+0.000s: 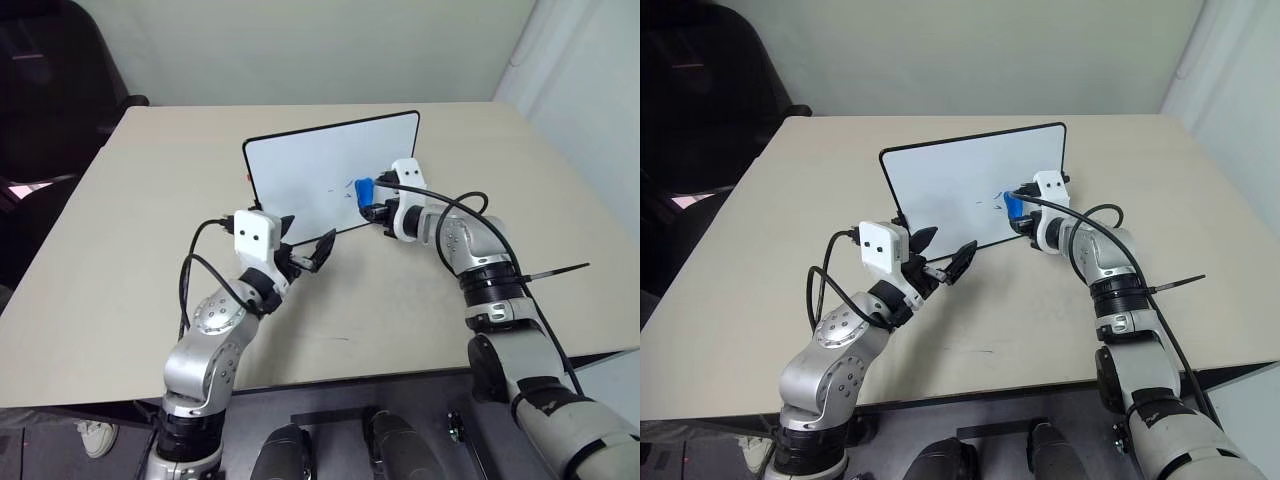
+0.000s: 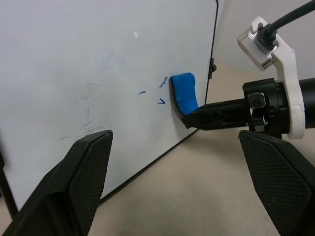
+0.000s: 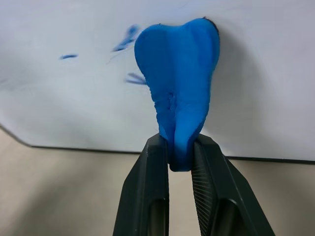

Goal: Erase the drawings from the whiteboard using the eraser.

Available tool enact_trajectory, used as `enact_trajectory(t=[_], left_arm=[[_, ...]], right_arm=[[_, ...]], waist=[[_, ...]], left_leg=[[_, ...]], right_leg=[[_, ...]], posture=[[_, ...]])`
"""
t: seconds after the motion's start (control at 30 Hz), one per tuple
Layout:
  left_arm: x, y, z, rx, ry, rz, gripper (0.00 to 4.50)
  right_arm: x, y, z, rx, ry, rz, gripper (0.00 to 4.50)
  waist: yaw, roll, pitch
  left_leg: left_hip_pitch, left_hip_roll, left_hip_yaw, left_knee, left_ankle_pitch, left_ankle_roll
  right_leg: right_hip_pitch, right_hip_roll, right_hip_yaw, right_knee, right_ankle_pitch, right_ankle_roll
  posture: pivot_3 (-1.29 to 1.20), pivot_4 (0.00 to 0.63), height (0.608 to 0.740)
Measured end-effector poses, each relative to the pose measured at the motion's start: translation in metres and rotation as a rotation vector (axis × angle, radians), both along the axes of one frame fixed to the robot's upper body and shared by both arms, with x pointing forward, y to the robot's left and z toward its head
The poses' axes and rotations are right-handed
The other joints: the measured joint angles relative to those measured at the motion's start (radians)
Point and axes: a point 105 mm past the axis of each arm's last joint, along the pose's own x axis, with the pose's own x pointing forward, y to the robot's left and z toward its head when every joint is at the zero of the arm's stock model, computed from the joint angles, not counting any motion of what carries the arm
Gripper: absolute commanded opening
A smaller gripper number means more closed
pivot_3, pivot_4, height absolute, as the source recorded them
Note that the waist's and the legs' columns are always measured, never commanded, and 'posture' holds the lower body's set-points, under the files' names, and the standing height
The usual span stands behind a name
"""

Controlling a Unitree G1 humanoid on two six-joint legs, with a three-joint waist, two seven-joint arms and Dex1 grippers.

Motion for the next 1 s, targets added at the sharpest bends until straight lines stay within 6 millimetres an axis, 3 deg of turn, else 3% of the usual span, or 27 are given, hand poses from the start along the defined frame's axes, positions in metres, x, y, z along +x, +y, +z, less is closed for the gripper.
enact_trajectory(t=[0.2,0.6,0.8,1.0], left_arm=[[-0.002,0.002,-0.002,-0.002,0.001,-0.014,4.5],[-0.001,-0.006,-0.004,-0.015,-0.003,-0.028,4.5],[0.002,-0.007,-0.001,-0.009,-0.003,-0.015,4.5],[0.002,-0.004,0.0,-0.003,-0.004,-0.01,4.5]], right_arm=[[0.0,0.003,0.0,0.004,0.001,-0.007,0.37],[-0.028,0.053,0.014,-0.01,-0.047,0.177,0.37],[-0.024,0.049,0.011,-0.018,-0.037,0.163,0.37],[-0.003,0.017,-0.001,-0.022,0.026,0.013,0.37]], waist=[[-0.001,0.0,0.0],[-0.008,0.0,0.0],[-0.006,0.0,0.0],[-0.003,0.0,0.0]], left_leg=[[0.0,0.0,0.0,0.0,0.0,0.0],[0.0,0.002,0.002,0.0,0.0,0.0],[0.0,0.002,0.002,0.0,0.0,0.0],[0.0,0.002,0.002,0.0,0.0,-0.001]], right_leg=[[-0.001,0.0,0.0,0.002,0.0,0.0],[-0.004,0.001,0.0,0.004,-0.001,-0.002],[-0.004,0.001,0.0,0.004,-0.002,-0.002],[-0.004,0.0,0.0,0.005,-0.002,-0.002]], posture=[[0.0,0.15,0.74],[0.0,0.15,0.74],[0.0,0.15,0.74],[0.0,0.15,0.74]])
